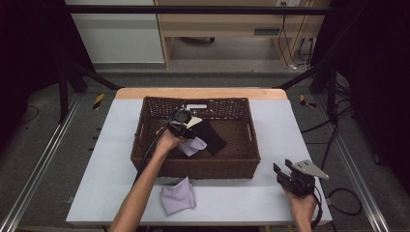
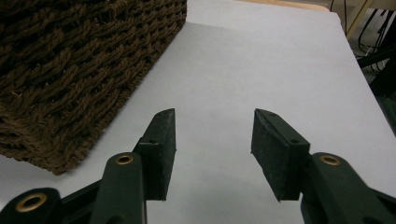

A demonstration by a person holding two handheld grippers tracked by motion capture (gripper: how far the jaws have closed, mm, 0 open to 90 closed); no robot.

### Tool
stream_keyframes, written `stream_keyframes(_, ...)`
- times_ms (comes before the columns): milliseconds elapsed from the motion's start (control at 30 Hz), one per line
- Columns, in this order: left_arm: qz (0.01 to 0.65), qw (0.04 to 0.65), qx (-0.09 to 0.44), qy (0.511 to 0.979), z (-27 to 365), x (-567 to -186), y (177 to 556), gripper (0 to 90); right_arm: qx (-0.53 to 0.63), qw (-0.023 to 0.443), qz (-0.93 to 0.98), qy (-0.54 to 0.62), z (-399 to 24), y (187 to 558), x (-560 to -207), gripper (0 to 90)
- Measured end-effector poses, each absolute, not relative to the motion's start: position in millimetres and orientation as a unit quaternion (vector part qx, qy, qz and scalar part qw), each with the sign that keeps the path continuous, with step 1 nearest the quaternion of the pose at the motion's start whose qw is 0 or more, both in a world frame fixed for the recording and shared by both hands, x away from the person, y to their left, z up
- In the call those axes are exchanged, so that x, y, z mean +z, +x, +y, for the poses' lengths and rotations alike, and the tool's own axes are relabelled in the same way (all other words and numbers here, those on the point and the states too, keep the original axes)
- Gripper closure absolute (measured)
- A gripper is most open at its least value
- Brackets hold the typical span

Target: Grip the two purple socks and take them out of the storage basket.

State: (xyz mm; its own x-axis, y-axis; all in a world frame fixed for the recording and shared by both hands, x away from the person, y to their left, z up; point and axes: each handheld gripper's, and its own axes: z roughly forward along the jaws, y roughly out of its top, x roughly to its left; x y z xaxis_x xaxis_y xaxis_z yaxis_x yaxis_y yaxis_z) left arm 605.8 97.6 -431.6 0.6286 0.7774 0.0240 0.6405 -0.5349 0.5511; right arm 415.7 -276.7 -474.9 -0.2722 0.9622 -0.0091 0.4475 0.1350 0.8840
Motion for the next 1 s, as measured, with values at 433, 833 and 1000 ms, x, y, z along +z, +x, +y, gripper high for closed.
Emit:
stream_keyframes(433, 0.428, 0.28, 0.097, 0.854, 103.5, -422.3, 602.6, 83.2, 0.408, 0.314, 0.688, 0.512, -275.7, 415.3, -475.1, 50.2)
stream_keyframes(833, 0.413, 0.396, 0.142, 0.807, 117.6, -385.6, 579.3, 84.4, 0.408, 0.318, 0.685, 0.513, -276.8, 415.2, -475.1, 50.3)
stream_keyframes(1000, 0.395, 0.444, 0.176, 0.785, 121.3, -367.1, 563.6, 84.5, 0.41, 0.316, 0.682, 0.518, -278.2, 414.6, -474.7, 50.4)
